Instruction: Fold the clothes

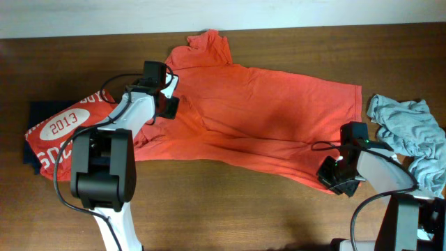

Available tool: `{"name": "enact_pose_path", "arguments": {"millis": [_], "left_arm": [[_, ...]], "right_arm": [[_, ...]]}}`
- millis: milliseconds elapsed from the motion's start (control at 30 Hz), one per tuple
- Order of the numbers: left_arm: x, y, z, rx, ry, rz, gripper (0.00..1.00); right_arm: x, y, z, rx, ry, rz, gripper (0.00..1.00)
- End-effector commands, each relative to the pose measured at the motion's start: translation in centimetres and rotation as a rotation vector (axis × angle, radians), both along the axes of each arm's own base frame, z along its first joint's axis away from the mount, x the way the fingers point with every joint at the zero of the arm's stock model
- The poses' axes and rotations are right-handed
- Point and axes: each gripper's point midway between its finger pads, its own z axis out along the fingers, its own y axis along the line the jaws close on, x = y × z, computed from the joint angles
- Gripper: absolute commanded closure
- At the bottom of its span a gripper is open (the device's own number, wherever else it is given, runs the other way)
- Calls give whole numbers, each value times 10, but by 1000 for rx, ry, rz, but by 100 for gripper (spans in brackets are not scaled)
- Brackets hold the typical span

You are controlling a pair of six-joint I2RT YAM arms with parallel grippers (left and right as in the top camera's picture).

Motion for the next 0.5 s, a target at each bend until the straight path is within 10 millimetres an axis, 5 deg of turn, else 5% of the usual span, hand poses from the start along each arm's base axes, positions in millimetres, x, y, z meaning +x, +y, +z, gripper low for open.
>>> {"name": "enact_pose_path", "arguments": {"millis": [0, 267, 467], "left_arm": [[-2, 21, -22, 104, 37, 41, 64], [16, 18, 20, 101, 26, 40, 57], [30, 16, 104, 92, -17, 45, 55]], "right_arm": [[-5, -34, -1, -195, 56, -42, 82], [7, -35, 11, -193, 36, -33, 82], [36, -34, 55, -169, -50, 11, 82]]}}
